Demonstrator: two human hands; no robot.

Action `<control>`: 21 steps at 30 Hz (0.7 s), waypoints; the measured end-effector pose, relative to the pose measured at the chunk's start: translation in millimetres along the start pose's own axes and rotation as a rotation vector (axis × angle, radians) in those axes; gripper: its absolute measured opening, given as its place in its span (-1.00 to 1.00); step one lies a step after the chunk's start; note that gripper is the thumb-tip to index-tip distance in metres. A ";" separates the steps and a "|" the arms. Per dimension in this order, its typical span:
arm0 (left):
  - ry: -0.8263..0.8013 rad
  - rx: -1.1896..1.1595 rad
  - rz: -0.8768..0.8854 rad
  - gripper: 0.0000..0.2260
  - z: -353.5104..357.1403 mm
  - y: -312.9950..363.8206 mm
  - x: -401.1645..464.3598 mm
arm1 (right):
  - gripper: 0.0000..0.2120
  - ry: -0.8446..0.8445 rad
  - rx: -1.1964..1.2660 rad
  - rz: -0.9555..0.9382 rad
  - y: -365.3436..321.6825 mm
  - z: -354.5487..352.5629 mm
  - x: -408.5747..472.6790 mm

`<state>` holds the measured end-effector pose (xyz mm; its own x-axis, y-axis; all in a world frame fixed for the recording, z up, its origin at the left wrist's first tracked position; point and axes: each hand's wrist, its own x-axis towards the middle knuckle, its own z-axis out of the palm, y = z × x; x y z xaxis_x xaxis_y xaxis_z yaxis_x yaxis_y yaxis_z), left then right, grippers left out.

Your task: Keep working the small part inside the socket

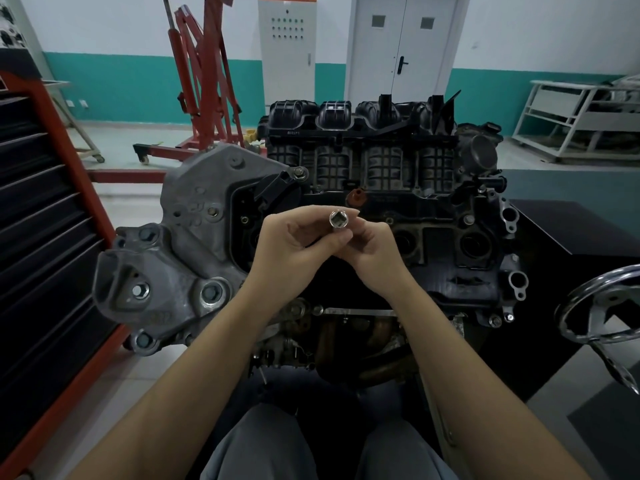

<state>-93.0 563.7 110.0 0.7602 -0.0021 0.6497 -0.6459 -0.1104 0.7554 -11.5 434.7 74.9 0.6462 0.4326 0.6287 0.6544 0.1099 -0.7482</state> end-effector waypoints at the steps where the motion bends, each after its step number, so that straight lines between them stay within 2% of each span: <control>1: 0.008 0.014 0.006 -0.72 0.3 -0.7 0.0 | -0.65 0.010 0.002 -0.009 0.0 0.1 0.5; 5: 0.055 0.152 0.042 -0.81 2.0 -0.6 1.3 | -0.82 0.057 0.048 -0.017 4.3 0.7 -0.1; 7: 0.048 0.163 0.037 -0.83 2.3 0.3 1.9 | -0.81 0.073 0.063 -0.029 5.6 1.2 -0.5; 13: -0.047 0.047 -0.008 -0.71 -1.9 2.0 0.5 | -0.72 0.069 0.012 -0.036 4.2 4.1 -5.5; 21: 0.029 0.193 0.058 -0.82 -2.8 1.3 -1.8 | -0.81 0.109 0.033 -0.049 9.7 2.6 -6.8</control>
<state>-95.4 566.4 110.1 0.7181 0.0146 0.6958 -0.6608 -0.2996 0.6882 -10.6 435.2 62.8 0.6538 0.3263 0.6827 0.6742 0.1584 -0.7214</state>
